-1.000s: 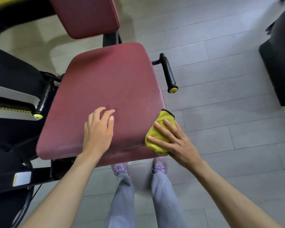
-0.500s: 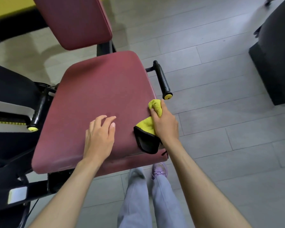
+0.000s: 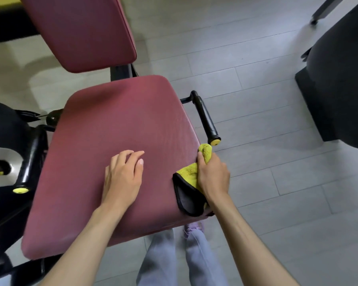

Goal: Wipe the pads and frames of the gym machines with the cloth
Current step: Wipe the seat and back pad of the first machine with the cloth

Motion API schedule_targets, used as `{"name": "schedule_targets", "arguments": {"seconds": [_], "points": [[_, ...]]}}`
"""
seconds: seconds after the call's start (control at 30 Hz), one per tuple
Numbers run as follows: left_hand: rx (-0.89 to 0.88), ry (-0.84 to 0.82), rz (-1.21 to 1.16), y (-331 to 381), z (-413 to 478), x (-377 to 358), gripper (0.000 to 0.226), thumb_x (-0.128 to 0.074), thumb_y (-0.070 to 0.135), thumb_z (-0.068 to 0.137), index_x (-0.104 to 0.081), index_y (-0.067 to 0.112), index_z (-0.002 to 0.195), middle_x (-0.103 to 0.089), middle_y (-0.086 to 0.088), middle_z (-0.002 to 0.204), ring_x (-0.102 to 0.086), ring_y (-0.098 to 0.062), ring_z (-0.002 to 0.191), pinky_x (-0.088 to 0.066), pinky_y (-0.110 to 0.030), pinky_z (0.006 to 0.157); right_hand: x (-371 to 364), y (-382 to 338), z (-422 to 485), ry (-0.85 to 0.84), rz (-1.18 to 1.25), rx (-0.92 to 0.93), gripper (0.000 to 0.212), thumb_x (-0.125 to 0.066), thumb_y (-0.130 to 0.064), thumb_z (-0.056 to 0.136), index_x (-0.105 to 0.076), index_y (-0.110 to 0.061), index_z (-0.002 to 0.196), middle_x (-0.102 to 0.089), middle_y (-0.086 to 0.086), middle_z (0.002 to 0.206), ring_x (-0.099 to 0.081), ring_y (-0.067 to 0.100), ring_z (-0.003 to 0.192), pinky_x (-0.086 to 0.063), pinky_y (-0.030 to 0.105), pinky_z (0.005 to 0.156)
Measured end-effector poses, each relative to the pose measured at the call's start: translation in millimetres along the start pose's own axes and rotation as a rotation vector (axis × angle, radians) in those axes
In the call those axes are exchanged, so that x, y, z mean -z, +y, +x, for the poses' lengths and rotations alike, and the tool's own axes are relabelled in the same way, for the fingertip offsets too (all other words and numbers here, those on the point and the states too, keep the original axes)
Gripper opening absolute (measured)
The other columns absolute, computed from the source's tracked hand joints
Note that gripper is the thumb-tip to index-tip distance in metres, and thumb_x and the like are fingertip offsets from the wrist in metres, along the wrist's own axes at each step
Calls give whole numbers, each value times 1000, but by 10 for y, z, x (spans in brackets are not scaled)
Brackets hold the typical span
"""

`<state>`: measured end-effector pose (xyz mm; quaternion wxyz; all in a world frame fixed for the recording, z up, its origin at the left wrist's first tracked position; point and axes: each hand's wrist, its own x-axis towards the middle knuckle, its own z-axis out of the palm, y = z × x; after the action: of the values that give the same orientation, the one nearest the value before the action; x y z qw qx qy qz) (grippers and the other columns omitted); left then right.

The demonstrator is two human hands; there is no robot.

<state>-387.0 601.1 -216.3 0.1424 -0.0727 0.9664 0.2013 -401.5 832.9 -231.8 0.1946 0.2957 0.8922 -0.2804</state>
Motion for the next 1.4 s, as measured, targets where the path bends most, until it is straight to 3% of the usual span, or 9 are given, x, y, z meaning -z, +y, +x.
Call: {"name": "schedule_targets", "arguments": {"seconds": [0.23, 0.5, 0.67, 0.8, 1.0, 1.1, 1.23, 1.33, 1.4], "points": [[-28, -3, -6, -319, 382, 63, 31, -48, 30, 106, -61, 30, 134, -56, 6, 133, -46, -21, 127, -40, -45, 102, -198, -532, 483, 42, -224, 17, 51, -40, -49, 107, -59, -3, 118, -70, 20, 111, -65, 43, 106, -49, 44, 81], [-43, -26, -50, -494, 696, 180, 31, -46, 32, 106, -62, 30, 133, -56, 7, 132, -45, -19, 127, -40, -44, 103, -64, -403, 147, -70, -84, 66, 45, -45, -52, 98, -40, -32, 137, -63, 12, 101, -60, 39, 93, -45, 44, 74], [-33, -27, -87, -564, 751, 232, 32, -46, 31, 106, -62, 29, 134, -56, 7, 132, -45, -20, 127, -39, -44, 103, 123, -232, -174, -81, -86, -105, 34, -44, -59, 98, -40, -29, 113, -65, 10, 100, -55, 35, 87, -44, 45, 76], [-30, -39, -119, -569, 730, 137, 32, -46, 30, 106, -62, 29, 133, -57, 7, 131, -46, -21, 125, -40, -44, 102, 206, -49, -252, -128, -142, -263, 47, -37, -66, 98, -52, -24, 111, -67, 16, 110, -59, 40, 105, -40, 43, 78], [-24, -8, -105, -521, 684, -24, 34, -41, 34, 106, -64, 29, 130, -58, 7, 129, -48, -20, 125, -38, -44, 102, 3, -206, -156, 96, -204, -135, 35, -46, -52, 100, -58, -19, 99, -68, 14, 89, -62, 41, 90, -34, 41, 69], [-44, 8, -113, -496, 713, -37, 39, -38, 37, 103, -66, 28, 128, -59, 7, 130, -47, -19, 126, -39, -43, 102, -85, -243, -83, 177, -174, -66, 30, -51, -48, 100, -56, -20, 93, -51, 1, 71, -55, 36, 73, -30, 38, 64], [-69, 26, -107, -450, 754, 4, 38, -39, 34, 103, -67, 26, 126, -59, 7, 129, -48, -19, 126, -40, -43, 103, -200, -287, 18, 225, -158, -17, 26, -54, -46, 101, -53, -22, 91, -56, -2, 72, -47, 26, 64, -30, 35, 62], [-85, 24, -81, -392, 809, 39, 37, -40, 33, 103, -67, 27, 126, -60, 7, 129, -48, -19, 126, -39, -41, 102, -283, -419, 143, 199, -146, 30, 26, -57, -39, 98, -58, -19, 114, -67, 5, 94, -62, 33, 84, -39, 39, 67], [-97, 21, -69, -354, 859, 56, 36, -41, 33, 102, -67, 27, 126, -60, 7, 129, -48, -19, 126, -38, -41, 102, -351, -568, 285, 147, -226, 113, 49, -59, -34, 95, -51, -14, 140, -64, 9, 117, -61, 33, 102, -46, 43, 81]]}}
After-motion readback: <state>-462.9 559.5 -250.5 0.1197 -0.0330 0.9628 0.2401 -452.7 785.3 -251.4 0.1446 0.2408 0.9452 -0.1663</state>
